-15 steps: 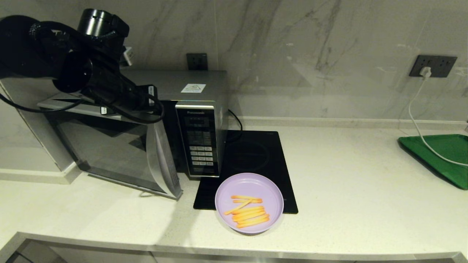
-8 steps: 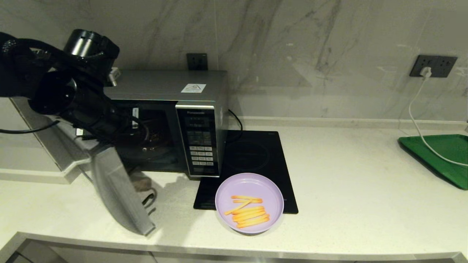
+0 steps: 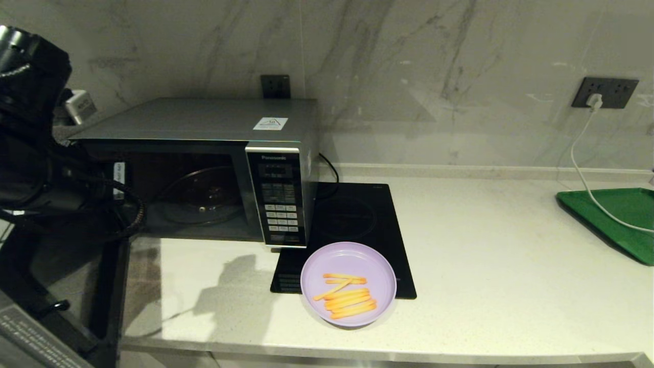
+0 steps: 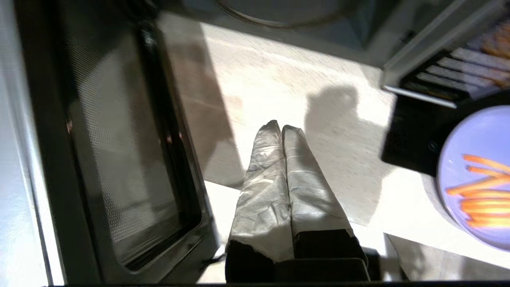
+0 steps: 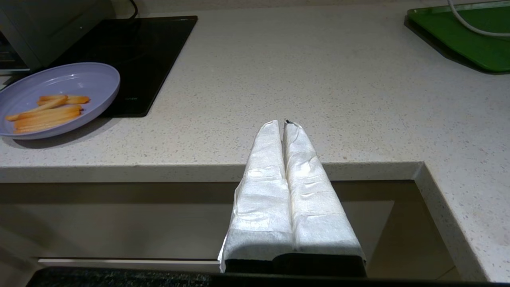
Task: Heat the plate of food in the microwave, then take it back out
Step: Open the microwave oven, then put the plate in the microwave oven
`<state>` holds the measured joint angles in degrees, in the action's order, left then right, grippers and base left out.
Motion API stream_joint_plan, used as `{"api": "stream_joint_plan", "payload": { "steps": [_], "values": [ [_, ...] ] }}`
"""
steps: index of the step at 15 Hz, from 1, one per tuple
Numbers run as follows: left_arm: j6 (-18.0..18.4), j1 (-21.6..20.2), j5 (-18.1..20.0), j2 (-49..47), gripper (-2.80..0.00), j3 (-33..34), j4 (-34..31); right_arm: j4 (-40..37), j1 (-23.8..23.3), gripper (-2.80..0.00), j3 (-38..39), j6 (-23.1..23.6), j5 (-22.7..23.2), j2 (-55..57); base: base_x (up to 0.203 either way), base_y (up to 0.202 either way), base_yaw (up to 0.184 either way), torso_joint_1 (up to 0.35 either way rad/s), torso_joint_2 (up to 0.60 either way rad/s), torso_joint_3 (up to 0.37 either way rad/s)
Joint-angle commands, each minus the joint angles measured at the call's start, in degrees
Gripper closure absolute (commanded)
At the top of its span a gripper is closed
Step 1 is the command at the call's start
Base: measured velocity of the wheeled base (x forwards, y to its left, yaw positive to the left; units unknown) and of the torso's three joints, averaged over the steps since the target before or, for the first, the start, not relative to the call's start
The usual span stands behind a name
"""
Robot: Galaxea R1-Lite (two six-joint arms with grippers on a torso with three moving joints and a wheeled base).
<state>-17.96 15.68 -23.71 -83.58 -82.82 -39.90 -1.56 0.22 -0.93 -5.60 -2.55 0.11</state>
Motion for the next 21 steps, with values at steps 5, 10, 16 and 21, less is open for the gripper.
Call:
{"api": "stream_joint_plan", "payload": {
  "steps": [5, 10, 16, 21],
  "values": [
    [2.4, 1.3, -0.1, 4.7, 0.00, 0.6, -1.7, 0.0, 0.0, 0.00, 0.0, 0.0, 0.0, 0.0, 0.000, 0.000, 0.000, 0.000, 0.00, 0.000],
    [2.5, 5.5, 5.5, 4.1, 0.00, 4.8, -2.2, 0.0, 0.0, 0.00, 0.0, 0.0, 0.0, 0.0, 0.000, 0.000, 0.000, 0.000, 0.00, 0.000],
    [-6.3, 13.9, 15.8, -3.7, 0.00, 7.1, -2.2, 0.0, 0.0, 0.00, 0.0, 0.0, 0.0, 0.0, 0.000, 0.000, 0.000, 0.000, 0.00, 0.000],
    [-13.2, 23.2, 15.5, -15.5, 0.00, 6.5, 0.7, 0.0, 0.0, 0.00, 0.0, 0.0, 0.0, 0.0, 0.000, 0.000, 0.000, 0.000, 0.00, 0.000]
  ]
}}
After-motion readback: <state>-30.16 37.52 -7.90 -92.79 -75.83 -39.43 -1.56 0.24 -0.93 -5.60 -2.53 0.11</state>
